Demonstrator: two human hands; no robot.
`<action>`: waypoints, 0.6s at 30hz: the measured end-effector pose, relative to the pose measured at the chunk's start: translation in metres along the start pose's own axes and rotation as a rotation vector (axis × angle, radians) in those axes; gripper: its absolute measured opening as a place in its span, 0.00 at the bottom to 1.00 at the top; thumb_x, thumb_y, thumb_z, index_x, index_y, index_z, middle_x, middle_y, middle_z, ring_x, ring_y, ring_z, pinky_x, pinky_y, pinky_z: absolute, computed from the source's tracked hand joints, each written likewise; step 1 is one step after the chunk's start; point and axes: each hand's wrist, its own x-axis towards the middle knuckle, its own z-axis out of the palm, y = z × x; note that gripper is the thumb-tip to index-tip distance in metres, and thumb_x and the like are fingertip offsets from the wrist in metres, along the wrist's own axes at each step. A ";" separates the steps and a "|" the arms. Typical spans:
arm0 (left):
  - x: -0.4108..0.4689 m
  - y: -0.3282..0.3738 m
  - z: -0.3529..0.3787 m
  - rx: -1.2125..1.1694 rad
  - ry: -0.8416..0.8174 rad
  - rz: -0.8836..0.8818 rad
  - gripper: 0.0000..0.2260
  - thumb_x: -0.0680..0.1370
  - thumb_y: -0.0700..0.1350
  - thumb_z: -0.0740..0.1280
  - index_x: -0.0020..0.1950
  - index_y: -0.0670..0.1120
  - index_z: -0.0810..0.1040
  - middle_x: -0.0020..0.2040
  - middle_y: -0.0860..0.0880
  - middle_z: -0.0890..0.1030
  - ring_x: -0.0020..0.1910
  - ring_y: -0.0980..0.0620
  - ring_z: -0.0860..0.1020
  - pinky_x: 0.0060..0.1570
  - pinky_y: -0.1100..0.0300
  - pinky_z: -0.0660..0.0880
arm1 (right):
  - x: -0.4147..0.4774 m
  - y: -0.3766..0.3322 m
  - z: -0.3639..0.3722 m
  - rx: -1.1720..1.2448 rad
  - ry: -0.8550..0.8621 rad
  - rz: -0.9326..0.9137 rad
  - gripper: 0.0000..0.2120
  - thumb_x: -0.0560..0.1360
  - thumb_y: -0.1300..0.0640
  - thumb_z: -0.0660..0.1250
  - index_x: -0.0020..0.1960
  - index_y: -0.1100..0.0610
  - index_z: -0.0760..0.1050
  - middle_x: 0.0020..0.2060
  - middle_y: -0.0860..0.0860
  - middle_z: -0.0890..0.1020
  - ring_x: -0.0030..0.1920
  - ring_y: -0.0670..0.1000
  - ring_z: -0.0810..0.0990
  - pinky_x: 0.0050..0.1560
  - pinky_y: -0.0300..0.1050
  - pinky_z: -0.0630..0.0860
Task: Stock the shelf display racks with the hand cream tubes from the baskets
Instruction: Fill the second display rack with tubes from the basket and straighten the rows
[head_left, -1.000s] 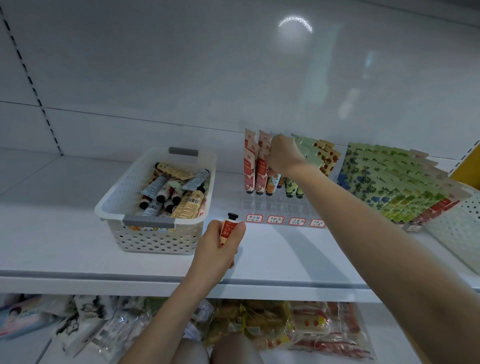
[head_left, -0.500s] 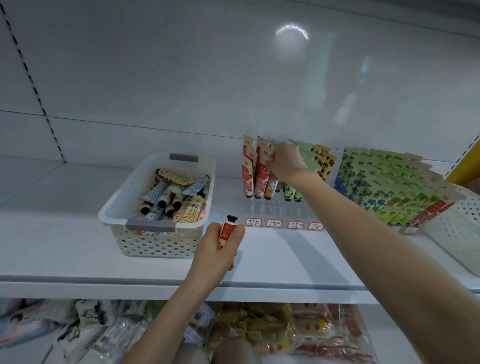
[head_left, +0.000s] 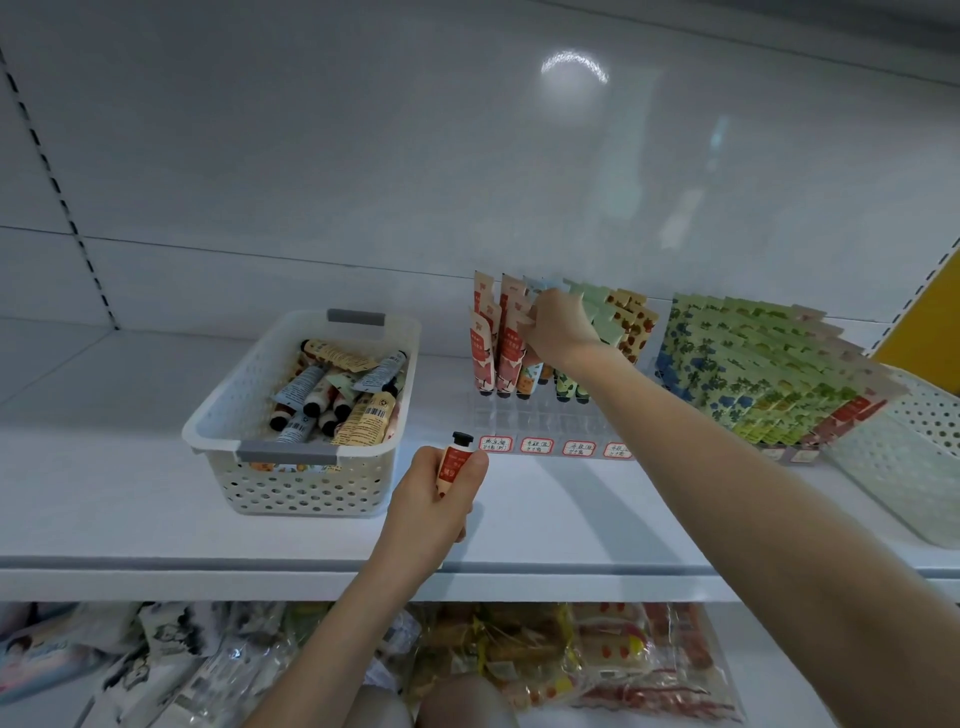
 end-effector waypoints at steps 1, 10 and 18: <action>0.000 0.000 0.000 0.003 0.001 0.001 0.14 0.77 0.55 0.62 0.45 0.43 0.70 0.36 0.46 0.74 0.30 0.54 0.72 0.30 0.67 0.73 | 0.002 0.000 0.001 -0.017 -0.011 -0.002 0.05 0.79 0.60 0.58 0.49 0.58 0.72 0.53 0.63 0.78 0.53 0.61 0.76 0.52 0.49 0.71; -0.006 0.004 -0.007 -0.014 0.005 0.014 0.11 0.77 0.52 0.62 0.42 0.46 0.69 0.35 0.46 0.73 0.30 0.53 0.71 0.31 0.64 0.73 | -0.002 -0.003 0.001 0.038 -0.038 0.040 0.12 0.78 0.62 0.60 0.57 0.67 0.74 0.55 0.64 0.78 0.56 0.62 0.76 0.55 0.50 0.73; -0.009 0.009 -0.009 -0.017 0.009 0.028 0.11 0.78 0.52 0.62 0.42 0.45 0.69 0.34 0.47 0.73 0.28 0.55 0.71 0.30 0.66 0.72 | -0.001 0.001 -0.001 0.109 -0.058 0.063 0.07 0.75 0.68 0.61 0.50 0.68 0.77 0.45 0.62 0.82 0.45 0.58 0.83 0.48 0.53 0.81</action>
